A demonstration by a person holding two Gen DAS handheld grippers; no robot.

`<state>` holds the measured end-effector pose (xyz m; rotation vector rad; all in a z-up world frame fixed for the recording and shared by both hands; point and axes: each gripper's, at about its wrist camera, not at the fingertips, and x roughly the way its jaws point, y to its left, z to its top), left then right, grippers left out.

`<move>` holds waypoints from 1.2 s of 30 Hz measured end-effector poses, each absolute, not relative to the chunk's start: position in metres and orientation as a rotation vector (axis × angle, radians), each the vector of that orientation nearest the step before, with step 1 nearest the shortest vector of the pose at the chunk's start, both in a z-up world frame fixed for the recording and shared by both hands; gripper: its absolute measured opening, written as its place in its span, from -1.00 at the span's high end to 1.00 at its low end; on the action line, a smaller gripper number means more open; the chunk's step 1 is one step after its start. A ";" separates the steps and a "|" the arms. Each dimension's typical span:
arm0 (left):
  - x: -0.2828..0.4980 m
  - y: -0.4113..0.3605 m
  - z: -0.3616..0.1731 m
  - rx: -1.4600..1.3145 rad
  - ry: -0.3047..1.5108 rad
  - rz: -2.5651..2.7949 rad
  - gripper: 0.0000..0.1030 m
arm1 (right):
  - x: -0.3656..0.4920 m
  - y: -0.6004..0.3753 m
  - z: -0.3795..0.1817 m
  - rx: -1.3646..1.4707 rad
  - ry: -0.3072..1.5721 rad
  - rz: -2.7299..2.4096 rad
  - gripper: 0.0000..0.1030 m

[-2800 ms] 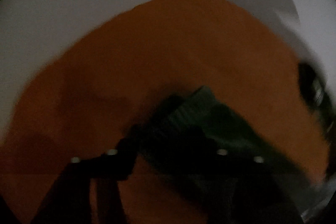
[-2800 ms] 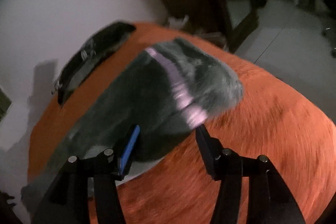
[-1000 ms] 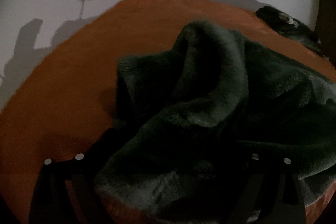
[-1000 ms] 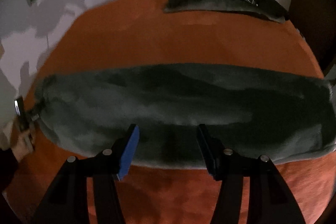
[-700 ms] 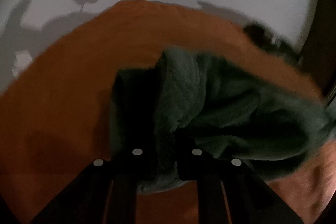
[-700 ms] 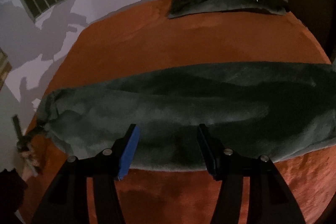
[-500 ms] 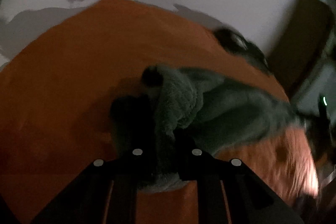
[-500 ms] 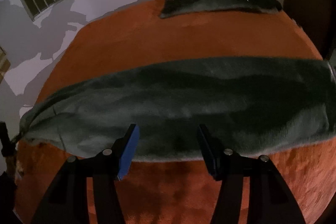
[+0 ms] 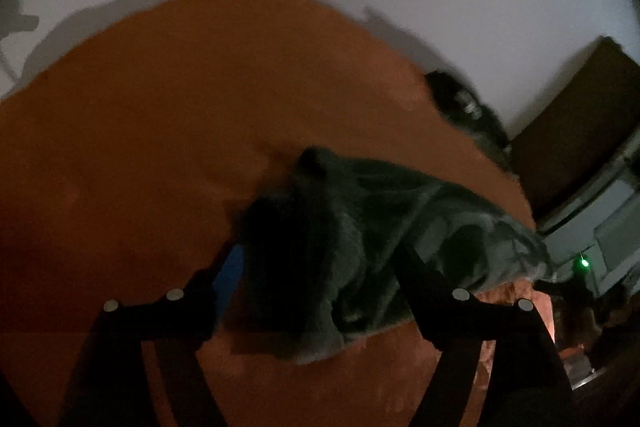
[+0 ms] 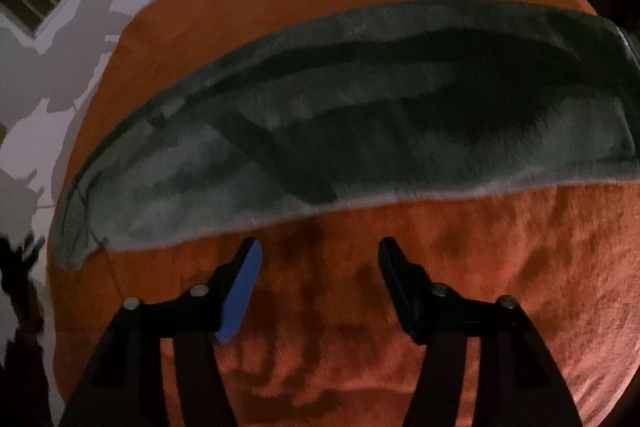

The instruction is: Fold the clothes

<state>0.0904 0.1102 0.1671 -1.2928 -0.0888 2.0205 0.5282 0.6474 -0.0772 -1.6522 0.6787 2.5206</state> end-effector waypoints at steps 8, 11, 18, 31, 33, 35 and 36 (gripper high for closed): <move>0.116 0.218 0.126 -1.226 0.235 2.068 0.71 | 0.532 0.613 -0.077 -1.686 0.605 2.670 -0.22; 0.120 0.209 0.167 -1.132 0.011 2.138 0.72 | 0.526 0.597 -0.076 -1.781 0.575 2.679 -0.22; 0.151 0.189 0.214 -1.075 -0.173 2.025 0.70 | 0.558 0.598 -0.049 -1.635 0.440 2.864 -0.26; 0.304 0.195 0.114 -1.230 0.203 1.976 0.44 | 0.554 0.616 -0.075 -1.686 0.678 2.752 -0.26; 0.305 0.192 0.124 -1.236 0.191 1.919 0.30 | 0.549 0.611 -0.072 -1.674 0.622 2.790 -0.26; 0.307 0.196 0.135 -1.239 0.214 1.881 -0.06 | 0.544 0.609 -0.074 -1.621 0.593 2.781 -0.26; 0.306 0.198 0.139 -1.239 0.231 1.875 -0.12 | 0.539 0.611 -0.078 -1.639 0.630 2.769 -0.26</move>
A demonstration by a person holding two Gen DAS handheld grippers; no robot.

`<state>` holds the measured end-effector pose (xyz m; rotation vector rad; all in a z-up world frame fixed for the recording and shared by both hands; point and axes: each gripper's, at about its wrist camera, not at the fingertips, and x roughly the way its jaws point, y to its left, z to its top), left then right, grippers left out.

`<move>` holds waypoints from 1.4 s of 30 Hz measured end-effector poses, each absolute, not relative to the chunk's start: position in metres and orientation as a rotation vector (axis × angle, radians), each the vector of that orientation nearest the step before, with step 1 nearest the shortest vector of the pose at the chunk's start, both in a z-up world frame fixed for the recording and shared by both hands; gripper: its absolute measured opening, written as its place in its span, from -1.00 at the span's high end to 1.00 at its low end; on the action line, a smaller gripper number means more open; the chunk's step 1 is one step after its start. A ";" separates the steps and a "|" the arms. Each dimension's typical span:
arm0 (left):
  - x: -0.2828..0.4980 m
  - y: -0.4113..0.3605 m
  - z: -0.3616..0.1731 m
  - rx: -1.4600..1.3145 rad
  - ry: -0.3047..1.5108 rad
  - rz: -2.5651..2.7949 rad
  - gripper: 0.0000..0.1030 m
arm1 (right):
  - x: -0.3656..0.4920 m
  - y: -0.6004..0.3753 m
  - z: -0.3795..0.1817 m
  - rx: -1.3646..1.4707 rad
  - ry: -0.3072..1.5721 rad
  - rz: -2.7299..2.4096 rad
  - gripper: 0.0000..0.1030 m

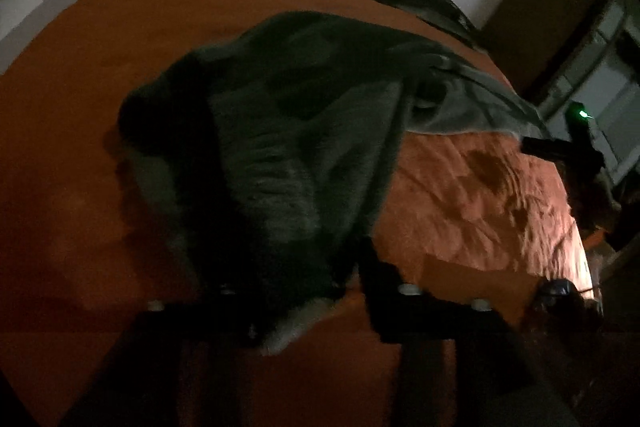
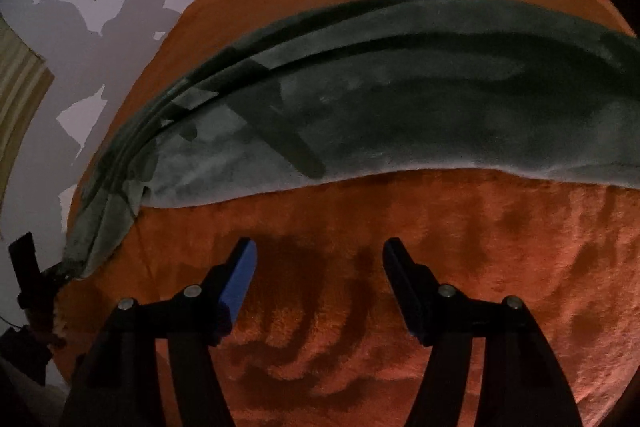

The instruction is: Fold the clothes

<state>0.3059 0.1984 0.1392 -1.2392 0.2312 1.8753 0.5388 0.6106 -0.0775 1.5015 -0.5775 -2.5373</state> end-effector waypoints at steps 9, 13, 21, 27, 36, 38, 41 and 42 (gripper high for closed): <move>0.224 0.131 0.162 -1.339 -0.261 1.875 -0.48 | 0.527 0.613 -0.082 1.510 -0.599 -2.465 -0.26; 0.169 0.167 0.127 -1.521 -0.207 1.942 -0.49 | 0.528 0.615 -0.087 1.533 -0.626 -2.452 -0.26; 0.114 0.214 0.117 -1.521 -0.433 1.983 0.79 | 0.539 0.625 -0.084 1.536 -0.700 -2.460 -0.26; 0.023 0.184 0.098 -1.534 -0.899 2.110 0.79 | 0.556 0.641 -0.090 1.573 -0.720 -2.490 -0.26; 0.011 0.204 0.131 -1.415 -0.683 2.130 -0.05 | 0.568 0.651 -0.089 1.573 -0.739 -2.506 -0.26; 0.030 0.232 0.138 -1.444 -0.441 2.101 -0.44 | 0.570 0.649 -0.091 1.580 -0.726 -2.498 -0.26; 0.052 0.279 0.131 -1.433 -0.184 2.040 -0.44 | 0.569 0.649 -0.099 1.617 -0.724 -2.467 -0.26; 0.058 0.294 0.128 -1.411 -0.134 2.050 -0.44 | 0.568 0.650 -0.103 1.639 -0.736 -2.450 -0.26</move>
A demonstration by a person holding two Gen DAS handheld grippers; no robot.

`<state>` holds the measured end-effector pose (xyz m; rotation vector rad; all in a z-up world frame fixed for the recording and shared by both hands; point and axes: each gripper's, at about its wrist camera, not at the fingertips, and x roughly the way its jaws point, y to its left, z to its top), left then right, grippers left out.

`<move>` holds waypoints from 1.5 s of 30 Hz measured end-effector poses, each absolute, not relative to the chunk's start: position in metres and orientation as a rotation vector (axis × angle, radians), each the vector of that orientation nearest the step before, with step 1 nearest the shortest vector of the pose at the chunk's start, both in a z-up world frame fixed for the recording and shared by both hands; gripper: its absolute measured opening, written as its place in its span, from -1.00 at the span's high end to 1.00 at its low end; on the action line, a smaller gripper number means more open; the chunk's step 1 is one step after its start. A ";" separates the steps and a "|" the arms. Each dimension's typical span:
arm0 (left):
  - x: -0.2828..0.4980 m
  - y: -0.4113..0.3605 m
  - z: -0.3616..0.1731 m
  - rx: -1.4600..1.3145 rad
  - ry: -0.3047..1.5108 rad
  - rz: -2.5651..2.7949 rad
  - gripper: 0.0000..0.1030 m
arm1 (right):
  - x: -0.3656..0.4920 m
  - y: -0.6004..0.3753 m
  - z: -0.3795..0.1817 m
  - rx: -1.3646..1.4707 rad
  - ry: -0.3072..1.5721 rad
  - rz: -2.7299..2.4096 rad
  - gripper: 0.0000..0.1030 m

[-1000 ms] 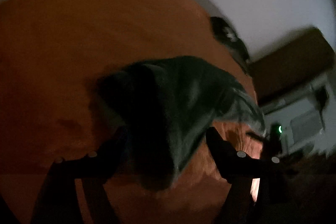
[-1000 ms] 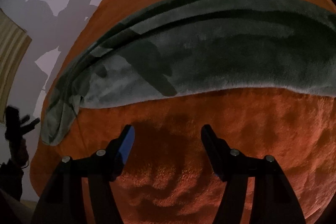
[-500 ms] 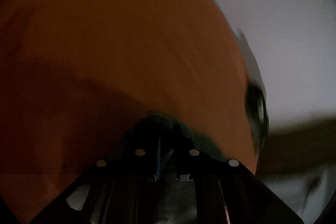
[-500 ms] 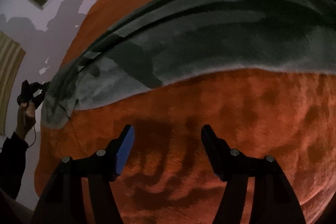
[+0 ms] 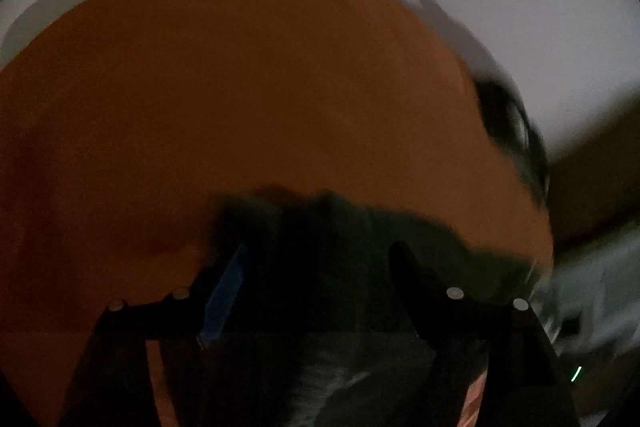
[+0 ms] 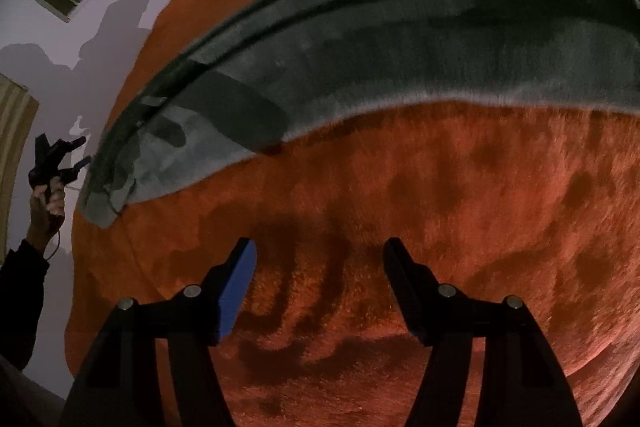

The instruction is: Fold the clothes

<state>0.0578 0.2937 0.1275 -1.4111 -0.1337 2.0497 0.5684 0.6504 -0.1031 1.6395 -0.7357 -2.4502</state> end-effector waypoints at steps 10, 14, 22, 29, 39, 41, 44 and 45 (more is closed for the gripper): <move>0.150 0.282 0.172 -0.982 -0.251 2.275 0.72 | 0.567 0.645 -0.100 1.601 -0.758 -2.415 -0.26; 0.257 0.270 0.193 -0.788 -0.067 2.177 0.71 | 0.575 0.651 -0.098 1.607 -0.740 -2.432 -0.26; 0.300 0.235 0.172 -0.941 -0.156 2.127 0.71 | 0.572 0.664 -0.111 1.664 -0.836 -2.408 -0.26; 0.249 0.181 0.221 -0.875 -0.310 2.185 0.71 | 0.559 0.654 -0.101 1.618 -0.796 -2.390 -0.26; 0.020 0.241 0.117 -1.480 -0.552 2.122 0.61 | 0.567 0.655 -0.099 1.626 -0.841 -2.394 -0.26; 0.006 0.257 0.098 -1.537 -0.528 2.145 0.54 | 0.570 0.656 -0.096 1.621 -0.841 -2.405 -0.26; -0.010 0.272 0.075 -1.643 -0.541 2.161 0.48 | 0.577 0.658 -0.095 1.625 -0.825 -2.420 -0.26; -0.014 0.275 0.068 -1.675 -0.539 2.169 0.48 | 0.579 0.659 -0.095 1.626 -0.818 -2.425 -0.26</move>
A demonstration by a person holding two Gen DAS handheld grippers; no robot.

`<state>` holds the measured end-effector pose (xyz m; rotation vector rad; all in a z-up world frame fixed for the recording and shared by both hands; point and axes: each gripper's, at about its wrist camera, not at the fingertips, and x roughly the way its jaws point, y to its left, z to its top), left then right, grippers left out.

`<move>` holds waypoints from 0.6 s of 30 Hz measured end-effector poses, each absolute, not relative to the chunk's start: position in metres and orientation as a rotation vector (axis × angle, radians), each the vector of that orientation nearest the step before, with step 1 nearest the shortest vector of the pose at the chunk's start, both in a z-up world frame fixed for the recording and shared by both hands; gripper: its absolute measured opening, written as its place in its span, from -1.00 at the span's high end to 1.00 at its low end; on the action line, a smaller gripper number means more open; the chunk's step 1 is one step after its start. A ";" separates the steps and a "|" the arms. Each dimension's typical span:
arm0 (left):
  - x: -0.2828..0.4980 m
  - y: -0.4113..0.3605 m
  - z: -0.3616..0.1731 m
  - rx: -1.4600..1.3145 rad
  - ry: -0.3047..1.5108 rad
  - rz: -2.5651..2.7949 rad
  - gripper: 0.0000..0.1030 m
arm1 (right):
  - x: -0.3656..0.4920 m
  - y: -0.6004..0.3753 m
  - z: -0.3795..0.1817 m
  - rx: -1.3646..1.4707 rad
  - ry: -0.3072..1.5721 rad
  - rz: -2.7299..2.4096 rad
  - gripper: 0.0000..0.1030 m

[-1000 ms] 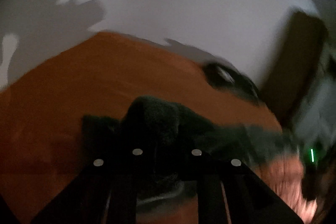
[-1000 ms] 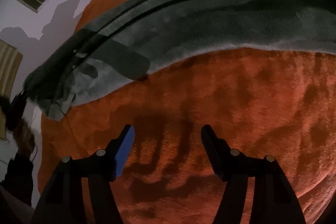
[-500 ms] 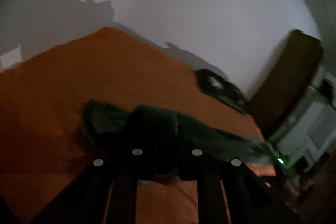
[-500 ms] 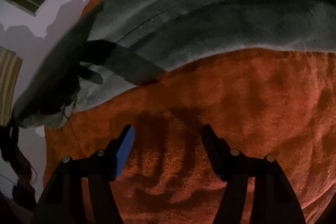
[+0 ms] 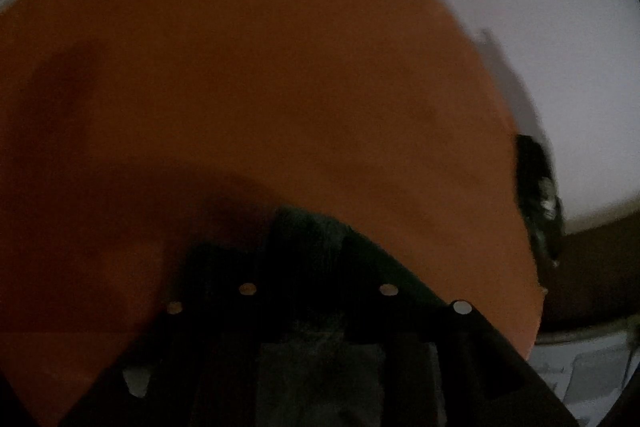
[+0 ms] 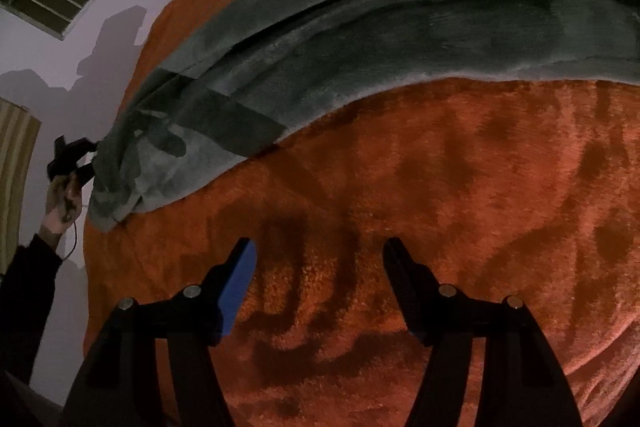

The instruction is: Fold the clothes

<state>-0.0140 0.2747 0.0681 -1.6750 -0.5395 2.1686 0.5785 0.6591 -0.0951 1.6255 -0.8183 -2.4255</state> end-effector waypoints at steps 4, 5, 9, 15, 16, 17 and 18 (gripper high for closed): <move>-0.022 0.271 0.068 -1.636 -0.514 2.239 0.46 | 0.576 0.675 -0.088 1.612 -0.801 -2.461 -0.26; -0.023 0.268 0.070 -1.627 -0.487 2.267 0.46 | 0.573 0.682 -0.085 1.605 -0.800 -2.477 -0.26; -0.006 0.246 0.094 -1.556 -0.352 2.342 0.44 | 0.553 0.720 -0.063 1.539 -0.734 -2.586 -0.26; 0.107 0.169 0.108 -1.412 -0.490 2.370 -0.18 | 0.567 0.794 -0.057 1.512 -0.941 -2.720 -0.44; 0.126 0.164 0.099 -1.421 -0.513 2.331 -0.18 | 0.577 0.806 -0.062 1.496 -1.024 -2.728 -0.44; 0.144 0.160 0.089 -1.430 -0.531 2.293 -0.19 | 0.592 0.818 -0.069 1.473 -1.115 -2.743 -0.44; 0.163 0.158 0.078 -1.448 -0.555 2.269 -0.19 | 0.603 0.827 -0.076 1.457 -1.191 -2.752 -0.44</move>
